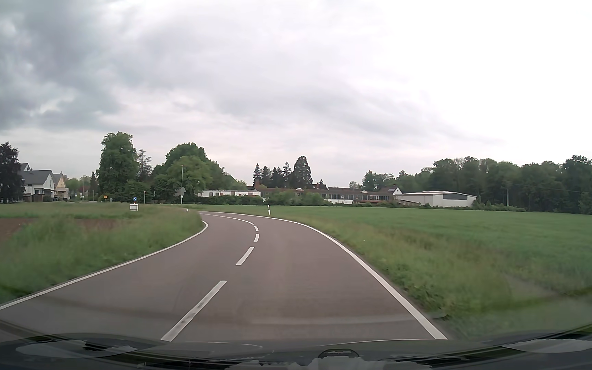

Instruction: Follow the waypoints while adhering to traffic rules and regulations

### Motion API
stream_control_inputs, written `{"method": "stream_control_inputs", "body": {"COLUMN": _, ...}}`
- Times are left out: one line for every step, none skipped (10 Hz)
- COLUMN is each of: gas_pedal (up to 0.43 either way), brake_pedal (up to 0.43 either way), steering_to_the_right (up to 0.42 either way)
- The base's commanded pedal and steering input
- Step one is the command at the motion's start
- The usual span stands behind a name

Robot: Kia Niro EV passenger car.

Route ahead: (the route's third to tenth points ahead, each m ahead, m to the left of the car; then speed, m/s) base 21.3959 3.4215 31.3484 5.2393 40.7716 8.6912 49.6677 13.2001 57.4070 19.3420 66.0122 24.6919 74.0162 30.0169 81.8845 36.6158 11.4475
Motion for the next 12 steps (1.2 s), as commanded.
{"method": "stream_control_inputs", "body": {"gas_pedal": 0.008, "brake_pedal": 0.0, "steering_to_the_right": -0.008}}
{"method": "stream_control_inputs", "body": {"gas_pedal": 0.008, "brake_pedal": 0.0, "steering_to_the_right": -0.008}}
{"method": "stream_control_inputs", "body": {"gas_pedal": 0.008, "brake_pedal": 0.0, "steering_to_the_right": -0.008}}
{"method": "stream_control_inputs", "body": {"gas_pedal": 0.008, "brake_pedal": 0.0, "steering_to_the_right": -0.008}}
{"method": "stream_control_inputs", "body": {"gas_pedal": 0.008, "brake_pedal": 0.0, "steering_to_the_right": -0.008}}
{"method": "stream_control_inputs", "body": {"gas_pedal": 0.008, "brake_pedal": 0.0, "steering_to_the_right": -0.01}}
{"method": "stream_control_inputs", "body": {"gas_pedal": 0.02, "brake_pedal": 0.0, "steering_to_the_right": -0.012}}
{"method": "stream_control_inputs", "body": {"gas_pedal": 0.02, "brake_pedal": 0.0, "steering_to_the_right": -0.015}}
{"method": "stream_control_inputs", "body": {"gas_pedal": 0.02, "brake_pedal": 0.0, "steering_to_the_right": -0.018}}
{"method": "stream_control_inputs", "body": {"gas_pedal": 0.02, "brake_pedal": 0.0, "steering_to_the_right": -0.022}}
{"method": "stream_control_inputs", "body": {"gas_pedal": 0.02, "brake_pedal": 0.0, "steering_to_the_right": -0.027}}
{"method": "stream_control_inputs", "body": {"gas_pedal": 0.02, "brake_pedal": 0.0, "steering_to_the_right": -0.033}}
